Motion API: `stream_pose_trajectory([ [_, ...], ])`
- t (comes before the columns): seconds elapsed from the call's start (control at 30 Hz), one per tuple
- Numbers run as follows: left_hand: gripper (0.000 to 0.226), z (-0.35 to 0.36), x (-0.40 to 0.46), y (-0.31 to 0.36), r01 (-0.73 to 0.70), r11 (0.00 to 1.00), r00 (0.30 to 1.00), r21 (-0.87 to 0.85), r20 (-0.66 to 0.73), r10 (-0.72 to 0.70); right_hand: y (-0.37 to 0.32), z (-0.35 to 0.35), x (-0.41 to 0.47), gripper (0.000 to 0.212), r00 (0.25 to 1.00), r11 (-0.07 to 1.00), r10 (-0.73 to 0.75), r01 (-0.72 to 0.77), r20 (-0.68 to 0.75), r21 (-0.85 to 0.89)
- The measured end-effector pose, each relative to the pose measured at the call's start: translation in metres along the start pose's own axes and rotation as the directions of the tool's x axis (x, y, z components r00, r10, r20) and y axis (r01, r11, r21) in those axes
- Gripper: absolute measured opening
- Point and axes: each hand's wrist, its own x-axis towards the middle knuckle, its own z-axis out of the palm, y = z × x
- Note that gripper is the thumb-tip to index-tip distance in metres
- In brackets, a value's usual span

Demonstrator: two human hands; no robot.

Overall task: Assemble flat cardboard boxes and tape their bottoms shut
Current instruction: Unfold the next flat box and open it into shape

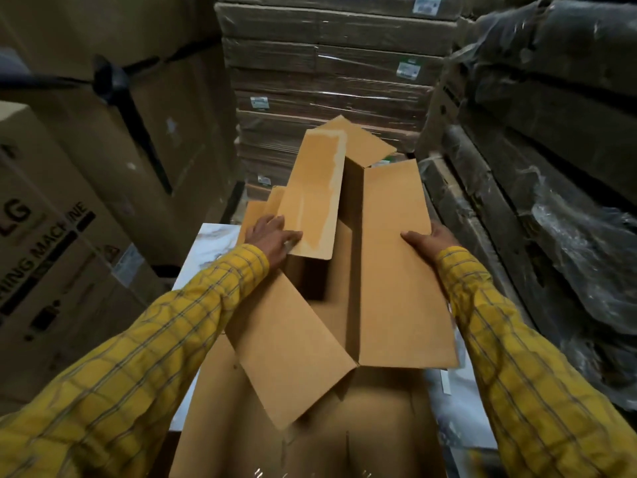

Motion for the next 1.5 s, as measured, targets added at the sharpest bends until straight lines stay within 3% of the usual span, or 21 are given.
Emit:
stream_pose_trajectory([
  [0.13,0.035,-0.002,0.020,0.032,0.091,0.996,0.989,-0.009,-0.116,-0.091,0.000,0.008,-0.003,0.094,0.996,0.872,-0.038,-0.009,-0.085,-0.490],
  [0.27,0.083,0.002,0.041,0.051,0.199,0.977,0.978,-0.072,-0.041,-0.203,-0.006,0.026,-0.019,0.115,0.987,0.649,-0.103,-0.028,-0.124,-0.760],
  [0.33,0.107,0.002,0.046,0.058,0.280,0.955,0.960,-0.098,0.030,-0.279,-0.006,0.037,-0.028,0.117,0.991,0.516,-0.122,0.019,-0.051,-0.857],
  [0.4,0.116,0.004,0.050,0.064,0.328,0.941,0.944,-0.084,0.071,-0.323,-0.006,0.050,-0.034,0.123,0.994,0.466,-0.107,0.073,0.026,-0.882],
  [0.5,0.122,0.006,0.053,0.069,0.358,0.933,0.927,-0.025,0.130,-0.352,-0.001,0.073,-0.042,0.134,0.996,0.479,-0.037,0.089,0.081,-0.873],
  [0.6,0.119,0.007,0.055,0.065,0.386,0.922,0.904,0.020,0.192,-0.383,0.006,0.093,-0.049,0.137,0.991,0.567,0.037,0.087,0.131,-0.819],
  [0.77,0.116,0.007,0.043,0.054,0.407,0.908,0.885,0.097,0.203,-0.419,0.015,0.100,-0.042,0.111,0.982,0.717,0.091,0.050,0.165,-0.695],
  [1.0,0.121,0.012,0.016,0.029,0.411,0.872,0.844,0.265,0.251,-0.474,0.003,0.088,-0.021,0.102,0.974,0.737,0.137,0.022,0.180,-0.675],
  [1.2,0.131,0.000,0.024,0.040,0.427,0.899,0.882,0.100,0.171,-0.438,0.003,0.106,-0.012,0.111,0.975,0.722,0.185,-0.051,0.121,-0.690],
  [1.3,0.138,0.001,0.030,0.045,0.465,0.885,0.878,0.008,0.124,-0.463,0.004,0.110,-0.024,0.103,0.978,0.749,0.203,-0.117,0.057,-0.652],
  [1.5,0.131,0.000,0.010,0.046,0.453,0.886,0.859,0.094,0.219,-0.462,0.007,0.110,-0.019,0.079,0.990,0.765,0.141,-0.112,-0.004,-0.635],
])
